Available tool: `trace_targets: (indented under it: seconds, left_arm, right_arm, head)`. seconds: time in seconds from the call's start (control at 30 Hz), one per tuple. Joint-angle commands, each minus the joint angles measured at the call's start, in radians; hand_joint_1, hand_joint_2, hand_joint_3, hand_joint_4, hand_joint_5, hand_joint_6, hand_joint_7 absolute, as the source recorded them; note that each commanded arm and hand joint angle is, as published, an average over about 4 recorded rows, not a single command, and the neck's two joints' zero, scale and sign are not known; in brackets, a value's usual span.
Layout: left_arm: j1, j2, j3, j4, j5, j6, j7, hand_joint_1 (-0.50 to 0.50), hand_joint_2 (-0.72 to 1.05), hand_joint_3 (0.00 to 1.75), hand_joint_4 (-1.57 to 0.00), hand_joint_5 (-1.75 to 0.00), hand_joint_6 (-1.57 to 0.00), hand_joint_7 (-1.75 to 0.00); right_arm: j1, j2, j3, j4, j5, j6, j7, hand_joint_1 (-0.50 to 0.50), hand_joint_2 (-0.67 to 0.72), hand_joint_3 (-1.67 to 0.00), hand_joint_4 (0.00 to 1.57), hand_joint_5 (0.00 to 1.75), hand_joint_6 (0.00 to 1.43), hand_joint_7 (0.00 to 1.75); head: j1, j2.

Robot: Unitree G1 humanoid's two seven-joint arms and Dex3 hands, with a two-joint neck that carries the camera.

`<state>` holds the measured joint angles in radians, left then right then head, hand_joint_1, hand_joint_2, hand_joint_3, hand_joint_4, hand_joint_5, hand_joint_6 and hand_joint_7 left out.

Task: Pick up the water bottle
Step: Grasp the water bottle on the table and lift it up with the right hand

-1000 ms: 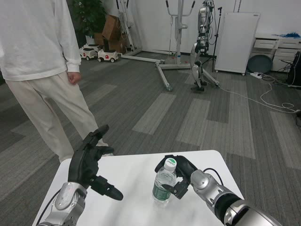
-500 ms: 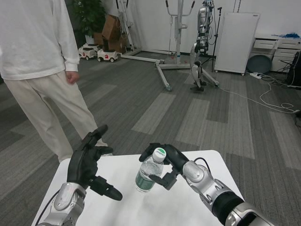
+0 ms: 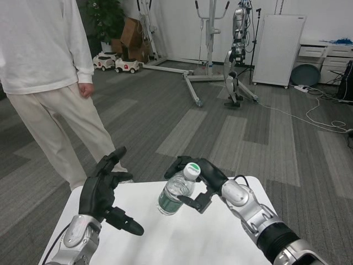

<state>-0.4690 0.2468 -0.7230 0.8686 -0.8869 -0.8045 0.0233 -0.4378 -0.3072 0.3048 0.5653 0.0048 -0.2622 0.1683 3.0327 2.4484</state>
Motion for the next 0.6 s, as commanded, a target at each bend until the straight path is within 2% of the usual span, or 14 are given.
trace_targets:
  seconds: [0.03, 0.13, 0.4, 0.6]
  left_arm:
    - [0.002, 0.007, 0.009, 0.006, -0.003, -0.005, 0.002, -0.50, -0.55, 0.09, 0.00, -1.75, 0.00, -0.38]
    - [0.003, 0.008, 0.010, 0.006, -0.003, -0.005, 0.003, -0.50, -0.55, 0.09, 0.00, -1.75, 0.00, -0.37]
    - [0.003, 0.009, 0.010, 0.006, -0.003, -0.005, 0.001, -0.50, -0.55, 0.09, 0.00, -1.75, 0.00, -0.42]
    - [0.003, 0.009, 0.010, 0.006, -0.003, -0.005, 0.001, -0.50, -0.55, 0.09, 0.00, -1.75, 0.00, -0.35]
  right_arm:
    - [0.011, -0.023, -0.055, -0.027, 0.014, 0.000, 0.016, -0.17, -0.60, -1.55, 1.48, 1.36, 1.37, 1.26]
    - [0.026, -0.032, -0.087, -0.050, 0.014, 0.000, 0.025, -0.17, -0.60, -1.51, 1.48, 1.36, 1.37, 1.26]
    - [0.060, -0.052, -0.129, -0.107, 0.015, 0.000, 0.050, -0.17, -0.60, -1.53, 1.48, 1.36, 1.37, 1.26]
    - [0.075, -0.058, -0.140, -0.139, 0.015, 0.001, 0.063, -0.17, -0.60, -1.53, 1.48, 1.36, 1.37, 1.26]
  head:
    - [0.001, -0.001]
    - [-0.004, -0.001]
    - [-0.004, -0.003]
    - [-0.006, -0.003]
